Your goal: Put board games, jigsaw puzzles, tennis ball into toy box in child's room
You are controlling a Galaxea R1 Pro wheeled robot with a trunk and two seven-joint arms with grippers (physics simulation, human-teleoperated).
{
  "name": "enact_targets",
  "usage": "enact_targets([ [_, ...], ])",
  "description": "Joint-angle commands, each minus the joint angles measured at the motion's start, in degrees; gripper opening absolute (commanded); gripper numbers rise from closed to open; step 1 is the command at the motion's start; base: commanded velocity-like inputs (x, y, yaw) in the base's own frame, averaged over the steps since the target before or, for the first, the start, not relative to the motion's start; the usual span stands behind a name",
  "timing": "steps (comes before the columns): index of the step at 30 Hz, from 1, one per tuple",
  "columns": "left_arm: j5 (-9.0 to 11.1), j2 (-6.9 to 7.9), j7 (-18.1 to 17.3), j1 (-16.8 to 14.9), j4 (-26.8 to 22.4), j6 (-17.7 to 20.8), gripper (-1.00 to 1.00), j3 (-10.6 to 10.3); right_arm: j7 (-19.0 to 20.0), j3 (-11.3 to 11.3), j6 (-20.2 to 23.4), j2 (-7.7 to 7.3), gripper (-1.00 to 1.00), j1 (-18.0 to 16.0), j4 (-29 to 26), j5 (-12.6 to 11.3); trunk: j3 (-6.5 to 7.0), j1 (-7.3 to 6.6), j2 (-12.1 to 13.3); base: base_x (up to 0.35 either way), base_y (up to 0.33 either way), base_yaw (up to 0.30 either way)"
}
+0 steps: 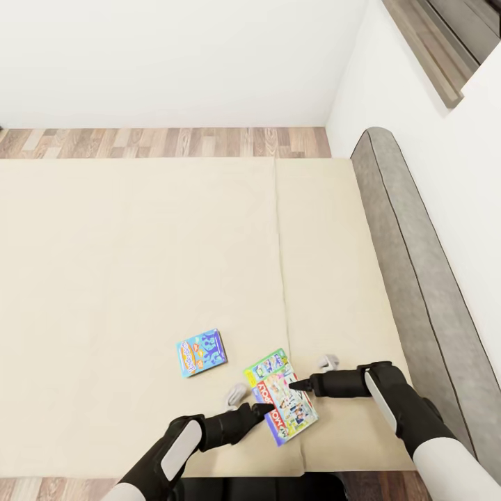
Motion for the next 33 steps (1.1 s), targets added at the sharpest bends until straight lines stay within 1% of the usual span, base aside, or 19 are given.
enact_targets([
  [1,1.74,-0.04,-0.09,-0.05,-4.30,0.28,1.00,0.15,-0.23,0.22,0.62,-0.02,1.00,0.04,-0.02,-0.71,-0.03,0.01,-0.02,0.000,0.000,0.000],
  [10,1.79,-0.04,-0.15,-0.05,-4.30,0.26,1.00,0.15,-0.26,-0.03,0.61,0.05,1.00,0.06,-0.03,-0.68,-0.03,0.01,-0.02,0.000,0.000,0.000],
  [18,1.80,-0.11,-0.17,-0.06,-4.48,0.24,1.00,0.15,-0.42,-0.03,0.55,0.59,1.00,0.09,0.03,-0.49,-0.03,0.01,-0.02,0.000,0.000,0.000],
  [22,1.81,-0.12,-0.17,-0.04,-4.56,0.25,1.00,0.11,-1.12,0.14,0.53,0.80,1.00,0.10,0.18,-0.41,-0.03,0.01,-0.02,0.000,0.000,0.000],
  [25,1.81,-0.12,-0.16,-0.08,-4.61,0.23,1.00,0.10,-2.91,0.41,0.53,0.94,1.00,0.00,0.53,-0.35,-0.03,0.01,-0.02,0.000,0.000,0.000],
  [26,1.81,-0.12,-0.16,-0.08,-4.61,0.23,1.00,0.10,-2.91,0.41,0.53,0.94,1.00,0.00,0.53,-0.35,-0.03,0.01,-0.02,0.000,0.000,0.000],
  [30,1.81,-0.13,-0.12,-0.06,-4.65,0.21,1.00,0.10,-5.58,0.65,0.52,1.08,1.00,-0.17,1.02,-0.33,-0.03,0.01,-0.02,0.000,0.000,0.000],
  [33,1.81,-0.13,-0.14,-0.04,-4.71,0.20,1.00,0.09,-6.44,0.71,0.54,1.13,1.00,-0.26,1.23,-0.33,-0.03,0.01,-0.02,0.000,0.000,0.000],
])
